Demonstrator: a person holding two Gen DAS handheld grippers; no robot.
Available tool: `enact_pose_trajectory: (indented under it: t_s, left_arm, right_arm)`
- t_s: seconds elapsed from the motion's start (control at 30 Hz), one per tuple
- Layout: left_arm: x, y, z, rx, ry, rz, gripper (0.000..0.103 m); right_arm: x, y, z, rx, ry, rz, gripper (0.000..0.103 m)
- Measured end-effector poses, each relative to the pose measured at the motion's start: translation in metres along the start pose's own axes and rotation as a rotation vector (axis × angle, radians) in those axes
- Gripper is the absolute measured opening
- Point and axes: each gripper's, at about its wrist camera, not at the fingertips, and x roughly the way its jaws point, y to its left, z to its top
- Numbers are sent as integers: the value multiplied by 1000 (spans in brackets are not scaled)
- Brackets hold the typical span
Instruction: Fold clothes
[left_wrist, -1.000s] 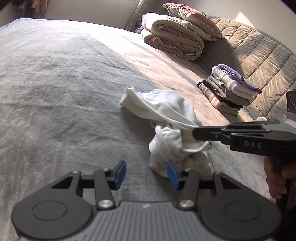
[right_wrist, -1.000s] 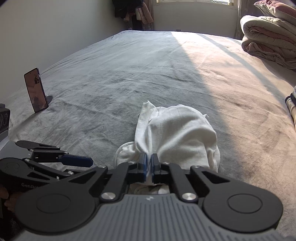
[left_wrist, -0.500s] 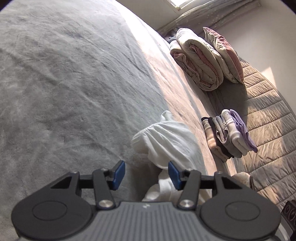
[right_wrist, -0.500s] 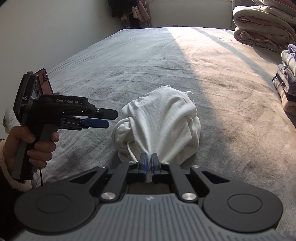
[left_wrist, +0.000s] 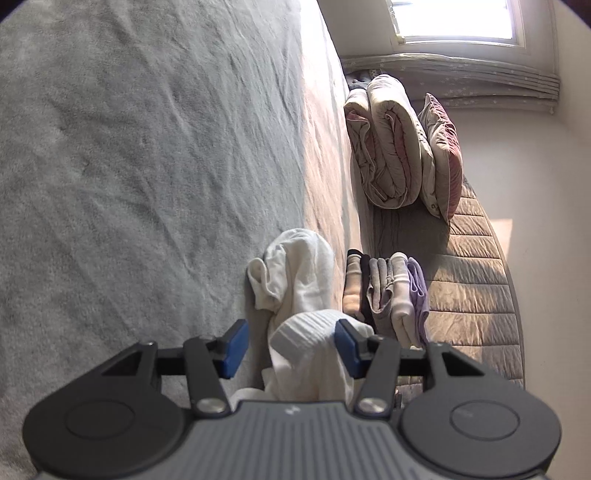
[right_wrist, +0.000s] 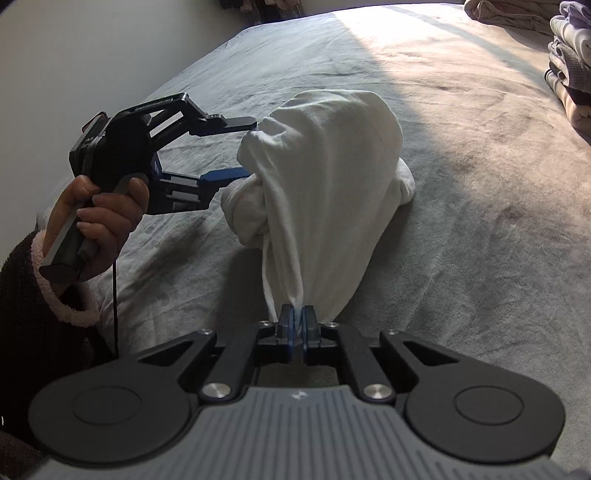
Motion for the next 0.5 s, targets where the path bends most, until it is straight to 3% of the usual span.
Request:
enact_pose_trajectory:
  t_s: [0.17, 0.3, 0.47, 0.5]
  left_arm:
    - [7, -12, -12, 44, 50, -54, 28]
    - [13, -27, -23, 139, 79, -79, 14]
    - [21, -41, -39, 266, 111, -95, 8]
    - [23, -43, -43, 290, 123, -100, 8]
  right_arm:
    - [6, 5, -10, -6, 40, 8, 5]
    - [0, -2, -8, 20, 23, 11, 7]
    - [-20, -17, 2, 88, -76, -12, 19]
    - [-25, -21, 4, 104, -99, -20, 34]
